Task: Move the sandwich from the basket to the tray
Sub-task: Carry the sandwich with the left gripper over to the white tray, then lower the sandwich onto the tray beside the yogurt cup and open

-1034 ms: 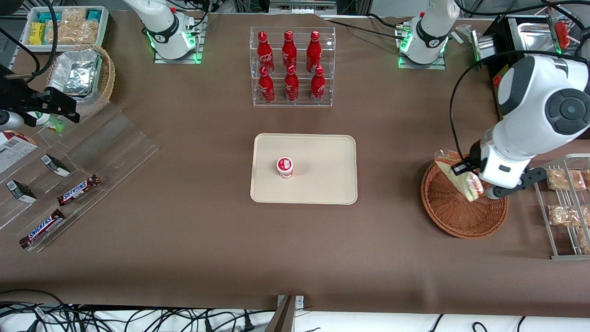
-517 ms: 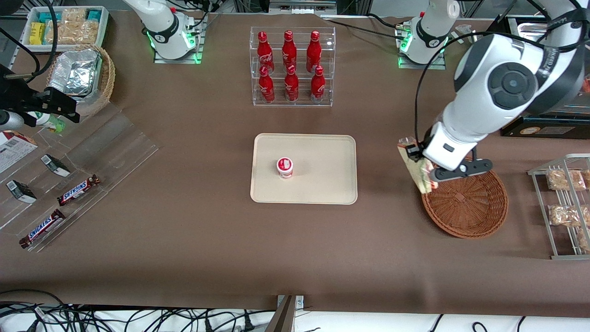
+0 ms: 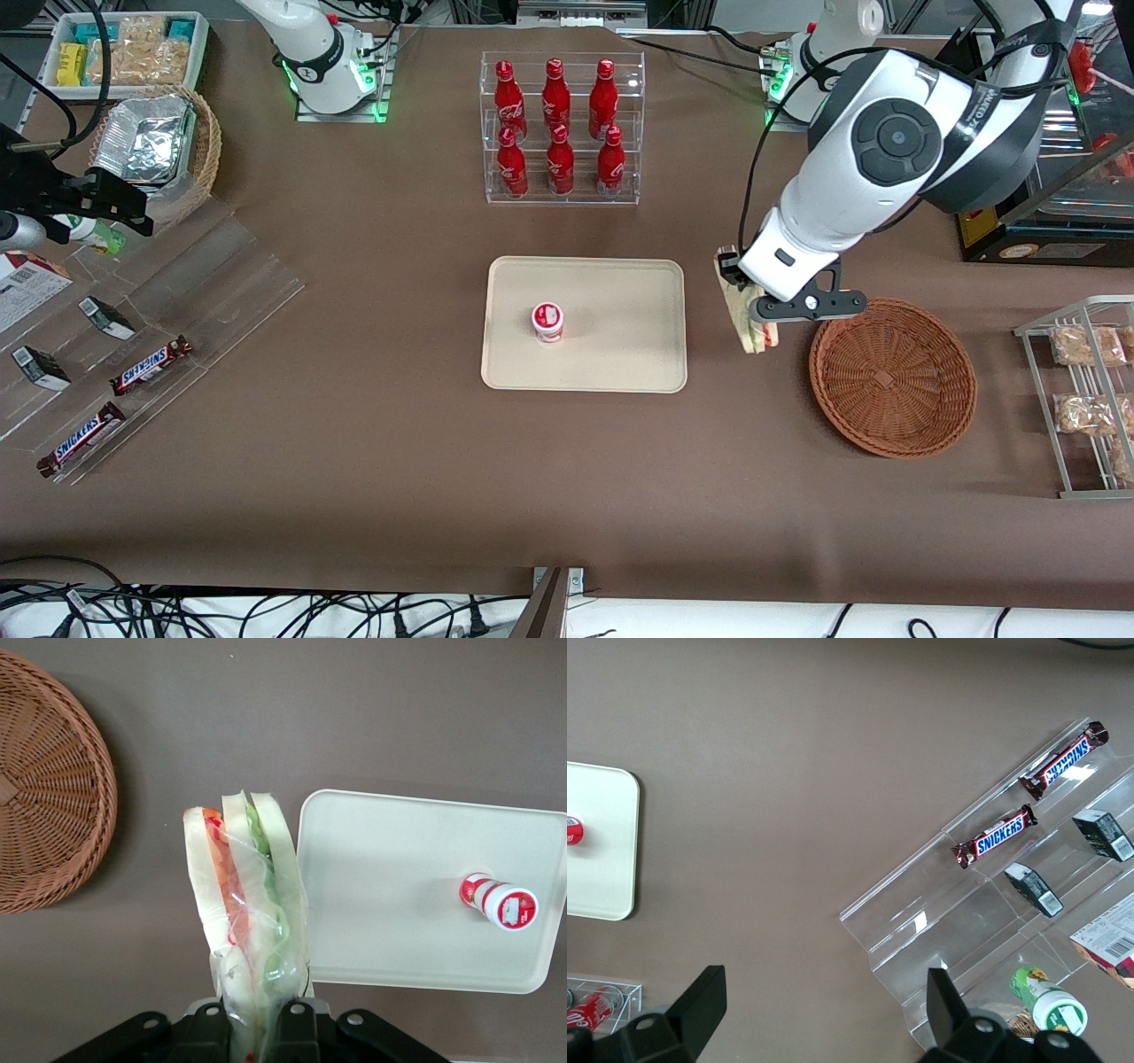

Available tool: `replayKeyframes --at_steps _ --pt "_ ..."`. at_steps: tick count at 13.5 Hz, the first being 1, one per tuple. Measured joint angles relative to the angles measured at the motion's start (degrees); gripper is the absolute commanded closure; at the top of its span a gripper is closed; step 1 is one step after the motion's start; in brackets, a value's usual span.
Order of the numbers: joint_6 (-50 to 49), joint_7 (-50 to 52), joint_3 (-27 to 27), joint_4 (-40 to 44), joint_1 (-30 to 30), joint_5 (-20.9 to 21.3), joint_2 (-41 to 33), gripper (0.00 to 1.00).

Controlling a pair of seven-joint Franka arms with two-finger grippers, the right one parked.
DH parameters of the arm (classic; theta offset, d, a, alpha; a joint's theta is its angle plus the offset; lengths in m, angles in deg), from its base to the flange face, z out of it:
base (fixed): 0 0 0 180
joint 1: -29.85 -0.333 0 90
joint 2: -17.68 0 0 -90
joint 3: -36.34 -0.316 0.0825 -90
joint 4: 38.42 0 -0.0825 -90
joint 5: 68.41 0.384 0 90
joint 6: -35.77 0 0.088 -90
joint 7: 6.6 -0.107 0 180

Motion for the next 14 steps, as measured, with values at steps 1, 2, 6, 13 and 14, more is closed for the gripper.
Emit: replayKeyframes --at_steps 1,2,6,13,14 --pt "0.0 -0.1 0.0 0.0 0.5 0.0 0.2 1.00" --pt "0.1 -0.2 0.0 0.0 1.0 0.0 0.3 1.00" --pt "2.0 -1.6 0.1 0.0 3.2 0.0 1.1 1.00" --pt "5.5 -2.3 0.0 -0.2 9.7 3.1 6.4 1.00" --pt "5.7 -2.3 0.0 -0.3 10.1 3.8 7.3 1.00"
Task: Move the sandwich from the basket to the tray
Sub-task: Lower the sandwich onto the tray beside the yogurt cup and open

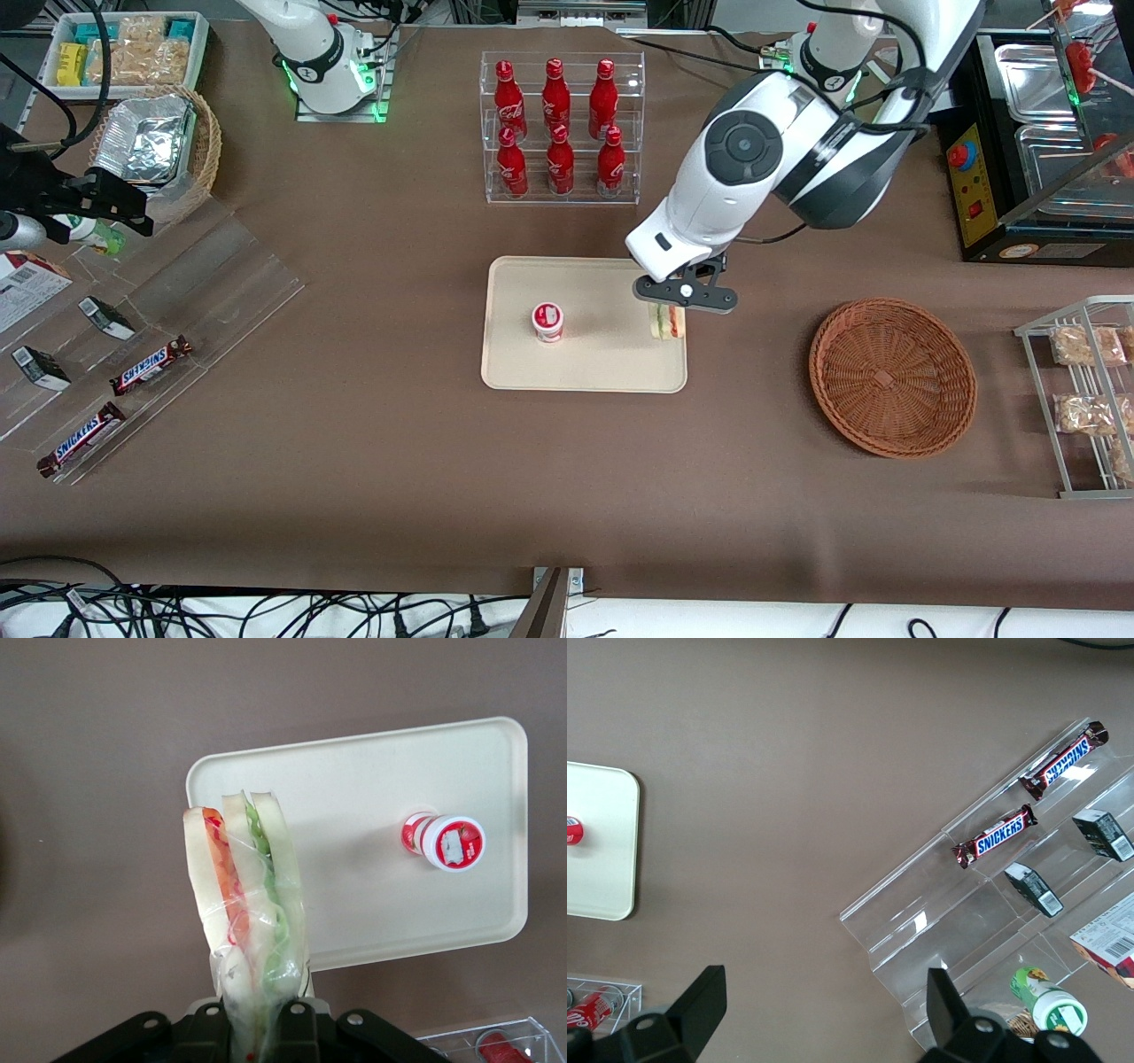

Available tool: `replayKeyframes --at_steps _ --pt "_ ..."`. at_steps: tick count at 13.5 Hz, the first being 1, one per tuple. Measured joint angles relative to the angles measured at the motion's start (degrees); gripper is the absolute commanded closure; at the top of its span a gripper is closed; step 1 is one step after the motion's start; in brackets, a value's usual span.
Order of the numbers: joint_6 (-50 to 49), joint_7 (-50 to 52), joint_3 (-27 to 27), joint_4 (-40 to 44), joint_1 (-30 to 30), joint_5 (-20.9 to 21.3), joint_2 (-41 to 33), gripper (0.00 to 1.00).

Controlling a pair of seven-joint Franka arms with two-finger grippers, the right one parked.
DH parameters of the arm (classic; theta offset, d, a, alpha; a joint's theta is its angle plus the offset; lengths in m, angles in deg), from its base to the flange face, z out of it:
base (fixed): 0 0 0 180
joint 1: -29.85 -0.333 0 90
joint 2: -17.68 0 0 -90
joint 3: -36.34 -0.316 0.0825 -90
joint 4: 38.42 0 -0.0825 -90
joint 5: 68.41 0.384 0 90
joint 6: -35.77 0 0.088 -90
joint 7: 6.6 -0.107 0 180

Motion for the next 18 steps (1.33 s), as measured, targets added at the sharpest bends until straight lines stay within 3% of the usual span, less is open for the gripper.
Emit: replayKeyframes --at_steps 4,8,17,18 --pt "2.9 0.4 0.0 -0.9 1.4 2.5 4.0 1.00" --pt "10.8 4.9 -0.1 -5.6 2.1 8.2 6.9 1.00" --pt "14.5 10.5 -0.2 -6.5 3.3 17.1 15.2 1.00" --pt "14.6 10.6 -0.2 -6.5 3.3 18.0 15.7 0.94"
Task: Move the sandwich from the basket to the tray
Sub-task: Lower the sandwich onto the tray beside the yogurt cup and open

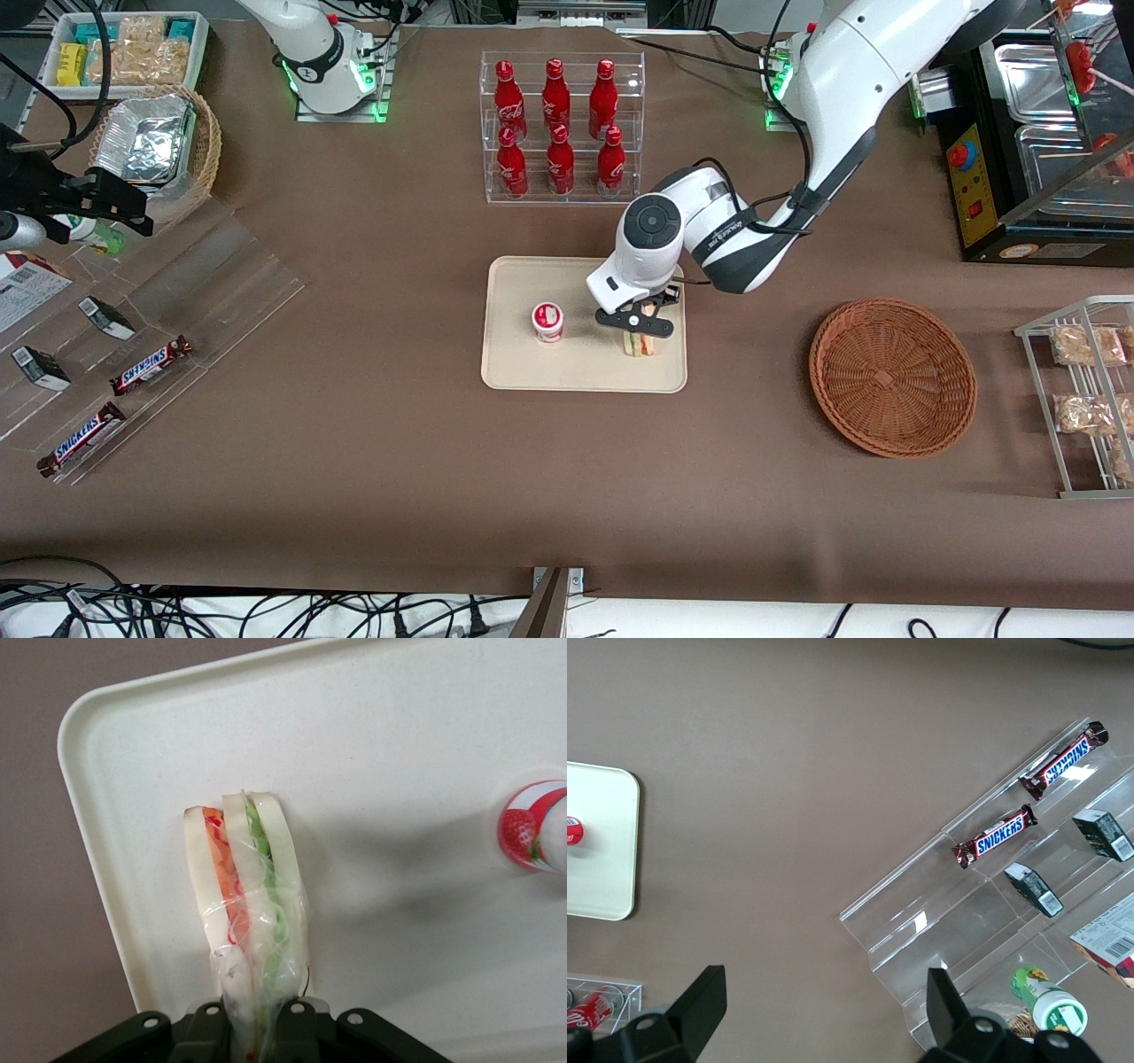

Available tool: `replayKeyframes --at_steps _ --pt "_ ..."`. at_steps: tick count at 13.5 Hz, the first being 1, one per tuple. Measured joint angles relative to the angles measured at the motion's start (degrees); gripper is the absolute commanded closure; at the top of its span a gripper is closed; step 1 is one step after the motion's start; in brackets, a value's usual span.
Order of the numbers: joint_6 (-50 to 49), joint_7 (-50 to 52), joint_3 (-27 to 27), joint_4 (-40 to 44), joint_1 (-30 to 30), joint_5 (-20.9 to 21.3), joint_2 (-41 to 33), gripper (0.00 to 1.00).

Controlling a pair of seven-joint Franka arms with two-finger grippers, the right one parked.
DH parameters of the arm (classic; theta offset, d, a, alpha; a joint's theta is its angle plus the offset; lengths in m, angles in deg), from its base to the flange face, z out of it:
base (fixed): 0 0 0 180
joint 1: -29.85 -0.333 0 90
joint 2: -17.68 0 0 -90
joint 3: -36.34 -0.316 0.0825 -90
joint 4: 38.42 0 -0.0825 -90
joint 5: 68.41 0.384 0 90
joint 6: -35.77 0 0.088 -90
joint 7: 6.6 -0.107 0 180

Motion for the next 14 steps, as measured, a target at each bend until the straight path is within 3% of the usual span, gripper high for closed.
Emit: replayKeyframes --at_steps 1,2,3,7,12,14 --pt "0.1 0.0 0.0 0.0 0.0 0.2 0.3 0.77" --pt "0.1 0.0 0.0 0.0 0.0 0.3 0.4 0.65" --pt "0.1 0.0 0.0 0.0 0.0 0.3 0.4 0.43" --pt "0.1 0.0 0.0 0.0 0.1 0.3 0.4 0.00" --pt "-5.1 0.5 0.1 3.6 -0.3 0.0 -1.0 0.00" --pt "-9.1 1.0 0.1 7.2 -0.9 -2.3 -3.1 0.00"
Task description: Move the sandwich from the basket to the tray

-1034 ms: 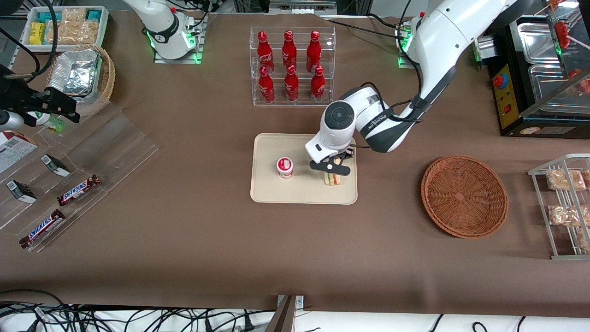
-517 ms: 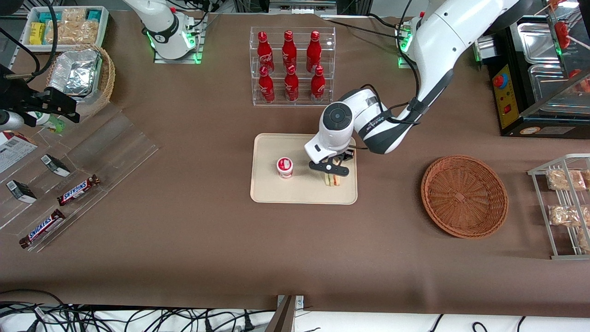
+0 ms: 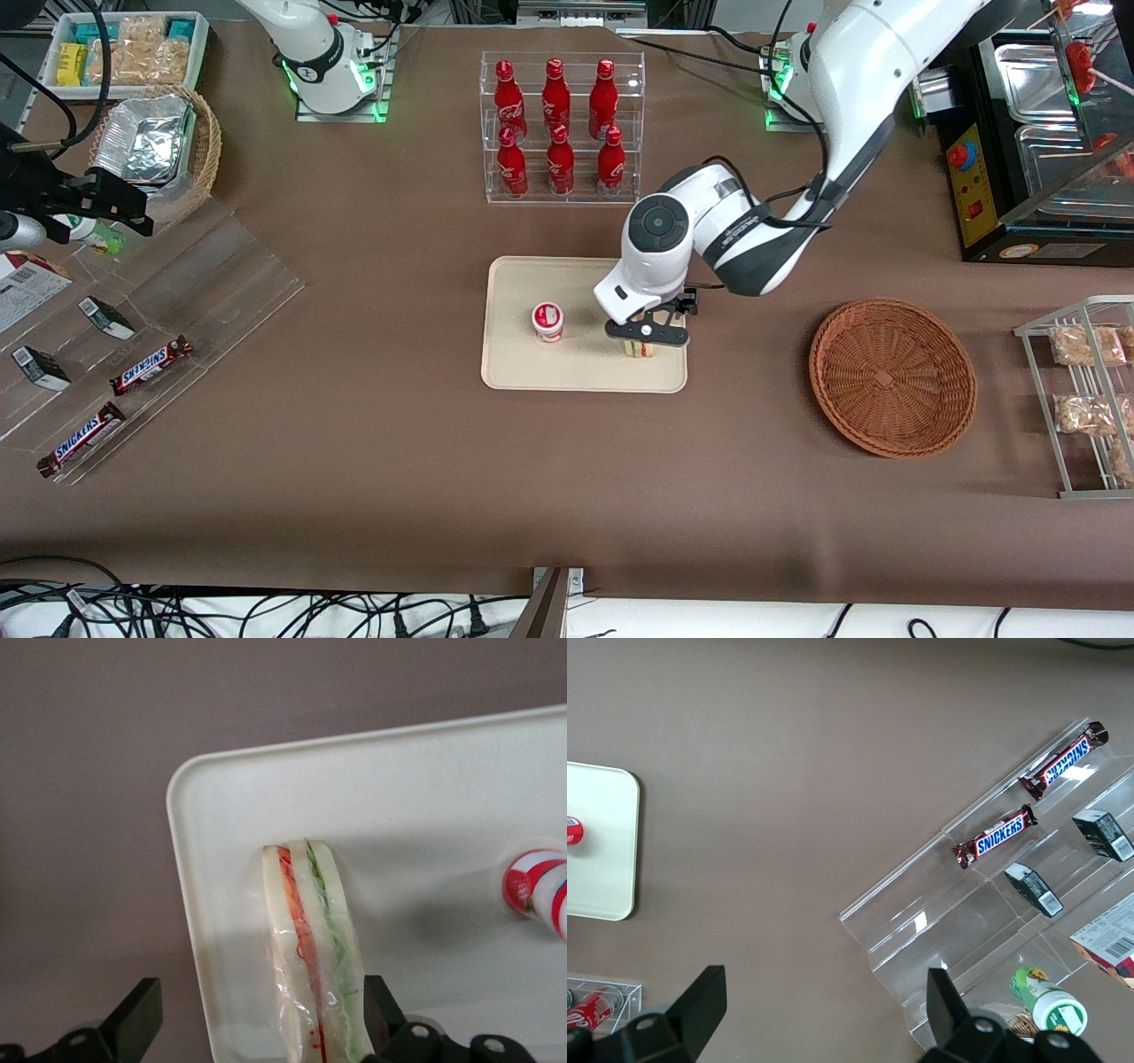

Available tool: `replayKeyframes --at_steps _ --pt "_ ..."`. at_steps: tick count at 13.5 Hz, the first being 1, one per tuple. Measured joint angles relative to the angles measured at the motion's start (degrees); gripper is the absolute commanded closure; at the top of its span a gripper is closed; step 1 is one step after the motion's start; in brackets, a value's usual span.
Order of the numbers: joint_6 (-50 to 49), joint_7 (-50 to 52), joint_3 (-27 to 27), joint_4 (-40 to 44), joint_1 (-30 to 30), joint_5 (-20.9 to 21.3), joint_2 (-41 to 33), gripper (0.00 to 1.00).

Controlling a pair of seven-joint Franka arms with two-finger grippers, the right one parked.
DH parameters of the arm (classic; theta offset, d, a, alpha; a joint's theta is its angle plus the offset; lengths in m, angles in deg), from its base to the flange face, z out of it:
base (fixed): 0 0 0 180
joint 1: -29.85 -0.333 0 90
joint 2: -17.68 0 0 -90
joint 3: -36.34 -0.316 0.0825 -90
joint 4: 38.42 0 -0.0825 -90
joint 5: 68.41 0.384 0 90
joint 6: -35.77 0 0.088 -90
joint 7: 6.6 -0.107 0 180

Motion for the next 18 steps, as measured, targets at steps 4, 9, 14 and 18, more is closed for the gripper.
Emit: replayKeyframes --at_steps 4,9,14,18 --pt "-8.5 4.9 -0.1 5.8 -3.4 -3.0 -4.7 0.00" --pt "-12.9 3.8 0.0 6.7 -12.0 -3.3 -10.8 0.00" --pt "-16.8 -2.7 0.0 6.7 -16.5 -8.0 -14.4 0.00" --pt "-19.4 -10.0 -0.7 6.7 -19.9 -11.4 -17.1 0.00"
